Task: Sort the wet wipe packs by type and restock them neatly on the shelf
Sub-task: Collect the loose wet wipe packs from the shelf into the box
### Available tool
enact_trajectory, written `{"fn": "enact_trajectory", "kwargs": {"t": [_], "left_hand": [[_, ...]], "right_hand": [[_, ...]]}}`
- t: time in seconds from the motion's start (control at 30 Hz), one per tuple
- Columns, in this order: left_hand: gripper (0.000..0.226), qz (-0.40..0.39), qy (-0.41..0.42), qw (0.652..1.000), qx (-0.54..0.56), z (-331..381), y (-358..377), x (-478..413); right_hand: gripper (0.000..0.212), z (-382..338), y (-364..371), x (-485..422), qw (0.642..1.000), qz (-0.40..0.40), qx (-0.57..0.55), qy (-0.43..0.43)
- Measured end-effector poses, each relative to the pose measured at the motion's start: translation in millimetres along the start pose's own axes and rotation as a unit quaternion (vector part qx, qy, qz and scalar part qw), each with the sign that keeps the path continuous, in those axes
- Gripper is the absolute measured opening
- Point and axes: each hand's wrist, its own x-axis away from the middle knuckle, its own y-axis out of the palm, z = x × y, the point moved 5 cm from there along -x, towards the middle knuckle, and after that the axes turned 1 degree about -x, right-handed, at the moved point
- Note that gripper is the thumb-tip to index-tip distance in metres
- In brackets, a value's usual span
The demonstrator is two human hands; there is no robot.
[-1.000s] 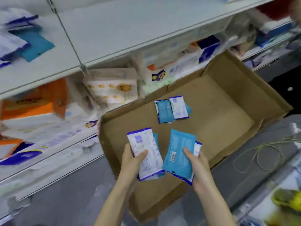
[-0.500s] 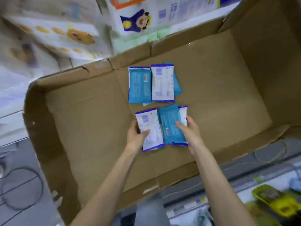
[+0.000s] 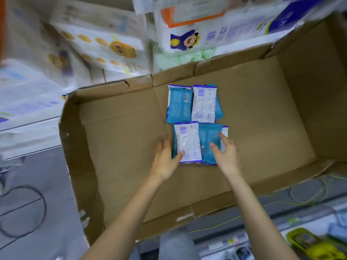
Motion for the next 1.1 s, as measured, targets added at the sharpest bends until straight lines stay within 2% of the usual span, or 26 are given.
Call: {"fn": "enact_trajectory", "kwargs": {"t": [0.13,0.2,0.33,0.47,0.6,0.77,0.93,1.1], "left_hand": [[0.07,0.014,0.01,1.0,-0.024,-17.1,-72.9,29.5],[0.067,0.037,0.017,0.999,0.024,-25.8,-126.3,52.1],[0.036,0.165,0.081,0.975,0.124,-46.3,-248.8,115.7],[0.03,0.242,0.135,0.948,0.159,-94.2,-380.7,192.4],[0.03,0.308,0.154,0.929,0.135,-137.8,-489.4,252.8],[0.027,0.403,0.16,0.888,0.153,-181.9,-610.3,312.3],[0.024,0.42,0.169,0.875,0.172,-196.3,-665.4,312.2],[0.029,0.427,0.143,0.876,0.173,-200.6,-705.6,272.1]], "right_hand": [[0.048,-67.2,24.1,39.1,0.997,-0.033,-0.031,-0.057],[0.044,-111.0,39.9,61.9,0.992,-0.044,-0.094,-0.067],[0.034,-213.3,74.3,125.8,0.971,-0.053,-0.19,-0.138],[0.024,-311.1,126.2,224.2,0.939,-0.05,-0.266,-0.214],[0.02,-366.9,186.3,300.8,0.911,-0.09,-0.353,-0.195],[0.022,-456.0,238.4,375.4,0.898,-0.154,-0.33,-0.247],[0.024,-525.2,249.9,385.2,0.895,-0.13,-0.317,-0.285],[0.022,-576.7,279.2,355.2,0.904,-0.116,-0.283,-0.298]]}}
